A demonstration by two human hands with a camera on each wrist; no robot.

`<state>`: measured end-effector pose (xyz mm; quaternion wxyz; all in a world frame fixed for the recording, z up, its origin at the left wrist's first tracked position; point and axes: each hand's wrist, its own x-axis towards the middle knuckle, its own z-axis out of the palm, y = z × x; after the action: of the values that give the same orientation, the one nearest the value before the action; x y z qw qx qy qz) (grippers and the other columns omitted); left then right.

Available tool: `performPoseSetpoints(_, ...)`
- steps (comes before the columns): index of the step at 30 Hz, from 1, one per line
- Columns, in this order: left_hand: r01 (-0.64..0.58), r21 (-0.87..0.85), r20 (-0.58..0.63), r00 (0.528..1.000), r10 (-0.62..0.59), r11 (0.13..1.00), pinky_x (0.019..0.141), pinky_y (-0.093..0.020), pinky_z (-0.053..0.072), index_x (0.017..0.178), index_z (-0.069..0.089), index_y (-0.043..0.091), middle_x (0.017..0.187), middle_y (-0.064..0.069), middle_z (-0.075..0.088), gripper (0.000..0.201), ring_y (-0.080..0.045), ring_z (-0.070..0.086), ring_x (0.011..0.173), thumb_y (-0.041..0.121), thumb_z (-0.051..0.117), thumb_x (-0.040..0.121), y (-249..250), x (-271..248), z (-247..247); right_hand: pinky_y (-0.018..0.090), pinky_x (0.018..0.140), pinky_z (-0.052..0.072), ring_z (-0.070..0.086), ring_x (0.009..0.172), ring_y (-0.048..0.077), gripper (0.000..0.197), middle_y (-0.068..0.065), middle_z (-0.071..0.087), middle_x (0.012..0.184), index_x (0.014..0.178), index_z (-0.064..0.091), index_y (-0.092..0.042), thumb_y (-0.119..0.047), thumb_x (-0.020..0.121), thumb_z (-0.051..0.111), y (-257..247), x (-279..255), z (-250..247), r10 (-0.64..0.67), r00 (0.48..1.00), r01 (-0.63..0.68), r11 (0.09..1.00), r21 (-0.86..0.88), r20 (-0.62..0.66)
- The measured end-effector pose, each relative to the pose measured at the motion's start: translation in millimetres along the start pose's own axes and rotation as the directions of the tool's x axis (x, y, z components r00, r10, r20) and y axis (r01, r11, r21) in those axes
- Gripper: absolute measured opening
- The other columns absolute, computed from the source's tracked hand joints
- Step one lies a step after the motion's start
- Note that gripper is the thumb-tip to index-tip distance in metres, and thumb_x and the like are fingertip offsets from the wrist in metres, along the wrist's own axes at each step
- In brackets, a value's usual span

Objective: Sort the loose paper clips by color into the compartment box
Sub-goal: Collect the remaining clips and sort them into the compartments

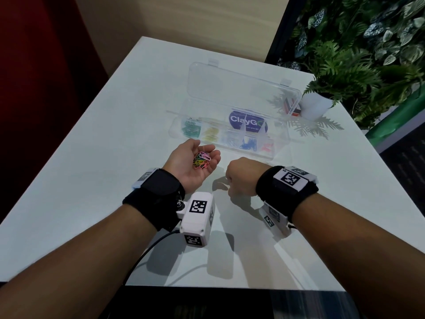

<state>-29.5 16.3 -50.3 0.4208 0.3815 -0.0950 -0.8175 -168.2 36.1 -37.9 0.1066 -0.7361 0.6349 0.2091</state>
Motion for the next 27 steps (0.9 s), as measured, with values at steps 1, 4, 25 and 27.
performPoseSetpoints(1,-0.002,-0.001,-0.004,1.0,0.002,1.0,0.048,-0.019,0.052,0.087,0.059,-0.001,0.083,-0.016,0.059,0.037,-0.022,0.059,0.068,0.025,0.038,0.099,0.7,-0.4,-0.4,0.022,0.056,0.042,0.057,0.067,0.023,0.013,0.001,0.057,0.071,0.072,0.056,-0.015,-0.025,0.076,0.063,-0.6,-0.9,1.4,-0.005,1.0,0.005,1.0,0.004,0.002)
performPoseSetpoints(4,-0.011,-0.007,-0.01,1.0,0.01,1.0,0.048,-0.02,0.053,0.088,0.06,-0.002,0.085,-0.017,0.06,0.037,-0.022,0.06,0.068,0.025,0.038,0.099,3.4,-1.0,-1.9,0.024,0.058,0.041,0.054,0.071,0.023,0.013,0.003,0.057,0.077,0.077,0.055,-0.014,-0.026,0.081,0.061,-1.5,-7.8,-2.7,-0.056,0.998,0.056,0.998,0.002,0.014)
performPoseSetpoints(25,-0.048,-0.216,0.242,0.965,0.101,0.975,0.077,-0.056,0.052,0.113,0.055,-0.011,0.109,-0.031,0.062,0.042,-0.042,0.062,0.1,0.022,0.033,0.099,62.9,28.3,12.9,0.018,0.061,0.04,0.051,0.064,0.002,0.006,-0.007,0.063,0.078,0.083,0.07,-0.02,-0.024,0.08,0.068,15.8,54.8,-99.4,-0.065,0.842,0.339,0.836,0.432,-0.535)
performPoseSetpoints(27,-0.029,-0.23,0.282,0.955,0.095,0.973,0.08,-0.057,0.051,0.124,0.05,-0.012,0.12,-0.033,0.058,0.046,-0.042,0.063,0.102,0.022,0.032,0.099,64.1,34.9,16.0,0.022,0.067,0.042,0.049,0.066,0.0,0.008,-0.006,0.062,0.083,0.086,0.073,-0.022,-0.026,0.08,0.069,14.7,52.9,-99.2,-0.114,0.851,0.353,0.848,0.396,-0.513)
